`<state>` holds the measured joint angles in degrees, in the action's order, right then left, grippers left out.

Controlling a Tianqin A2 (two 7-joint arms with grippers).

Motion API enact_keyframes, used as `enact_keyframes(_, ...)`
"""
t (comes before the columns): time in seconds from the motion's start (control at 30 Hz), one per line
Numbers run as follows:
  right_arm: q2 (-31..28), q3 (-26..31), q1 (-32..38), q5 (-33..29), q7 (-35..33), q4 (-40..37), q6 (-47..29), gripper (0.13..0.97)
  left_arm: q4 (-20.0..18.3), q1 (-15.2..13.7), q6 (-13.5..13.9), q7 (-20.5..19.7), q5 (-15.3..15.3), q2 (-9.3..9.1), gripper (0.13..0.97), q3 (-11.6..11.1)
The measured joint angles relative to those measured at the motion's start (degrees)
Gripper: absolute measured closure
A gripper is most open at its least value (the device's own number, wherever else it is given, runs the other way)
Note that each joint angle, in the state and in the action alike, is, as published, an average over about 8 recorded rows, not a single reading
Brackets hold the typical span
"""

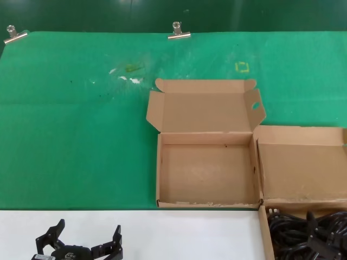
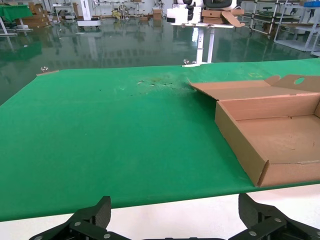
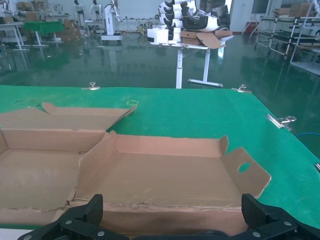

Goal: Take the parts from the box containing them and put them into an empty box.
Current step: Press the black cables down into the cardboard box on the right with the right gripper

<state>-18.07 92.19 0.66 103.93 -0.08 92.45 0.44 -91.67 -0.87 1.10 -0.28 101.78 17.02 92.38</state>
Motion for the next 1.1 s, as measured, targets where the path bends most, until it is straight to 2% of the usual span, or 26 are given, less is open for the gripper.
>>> enact_keyframes(0.3, 0.91, -1.08, 0.13, -0.66, -0.94, -0.4, -0.87, 0.129, 0.0, 0.0, 0.0, 0.0, 0.0, 0.0, 0.243, 0.0)
enact_keyframes(0.57, 1.91, -4.18, 0.96, -0.92, -4.14, -0.7, -5.12, 0.129, 0.0, 0.0, 0.0, 0.0, 0.0, 0.0, 0.397, 0.0)
enact_keyframes(0.6, 1.58, -4.6, 1.22, -0.73, -4.77, -0.57, -6.2, 0.129, 0.0, 0.0, 0.0, 0.0, 0.0, 0.0, 0.397, 0.0)
enact_keyframes(0.87, -5.28, -7.33, 3.68, 3.02, -11.95, 1.67, -20.26, 0.129, 0.0, 0.0, 0.0, 0.0, 0.0, 0.0, 0.611, 0.0)
enact_keyframes(1.0, -9.83, -8.51, 4.57, 6.33, -16.7, 2.63, -29.67, 0.129, 0.0, 0.0, 0.0, 0.0, 0.0, 0.0, 0.611, 0.0)
enact_keyframes(1.1, -13.63, -9.01, 5.34, 8.37, -19.91, 2.72, -36.55, 0.129, 0.0, 0.0, 0.0, 0.0, 0.0, 0.0, 0.678, 0.0)
